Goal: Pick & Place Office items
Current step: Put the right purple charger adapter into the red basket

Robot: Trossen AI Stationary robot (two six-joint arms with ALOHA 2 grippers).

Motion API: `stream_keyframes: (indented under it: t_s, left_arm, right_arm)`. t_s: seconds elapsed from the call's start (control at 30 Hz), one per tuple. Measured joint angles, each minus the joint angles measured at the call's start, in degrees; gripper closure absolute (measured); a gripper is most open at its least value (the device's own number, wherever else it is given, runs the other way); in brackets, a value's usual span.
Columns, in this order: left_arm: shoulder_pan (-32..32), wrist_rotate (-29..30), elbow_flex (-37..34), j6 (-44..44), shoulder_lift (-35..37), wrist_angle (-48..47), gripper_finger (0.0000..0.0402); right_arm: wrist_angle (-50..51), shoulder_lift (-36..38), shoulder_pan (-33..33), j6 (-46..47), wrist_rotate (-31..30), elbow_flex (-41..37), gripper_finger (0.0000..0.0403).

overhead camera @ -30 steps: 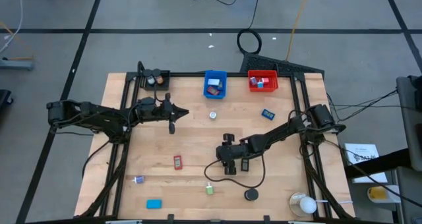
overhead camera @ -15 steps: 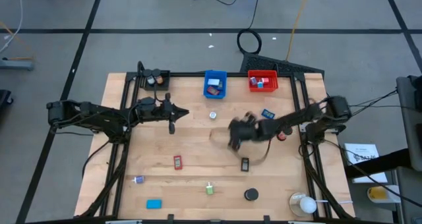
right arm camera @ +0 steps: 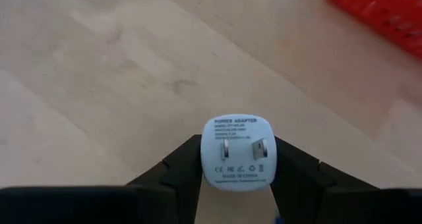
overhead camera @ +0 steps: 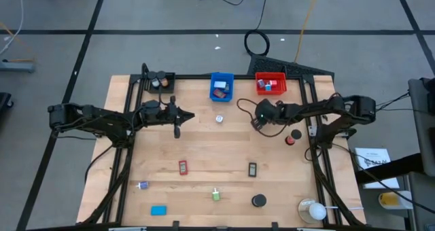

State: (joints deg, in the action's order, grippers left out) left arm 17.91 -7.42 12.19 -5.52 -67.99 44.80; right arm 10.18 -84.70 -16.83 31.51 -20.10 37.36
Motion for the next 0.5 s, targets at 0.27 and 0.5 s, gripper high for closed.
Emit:
stream_keyframes:
  t_s: [0.27, 0.5]
  left_arm:
    - [0.0, -0.02, 0.0, 0.02, 0.0, -0.01, 0.0364]
    - [0.0, 0.0, 0.0, 0.02, 0.0, -0.01, 0.0364]
  right_arm:
    - [0.57, 1.31, -1.14, -4.74, 1.08, 0.2, 0.0201]
    - [1.54, 2.04, 0.54, -7.17, 1.12, 0.18, 0.0199]
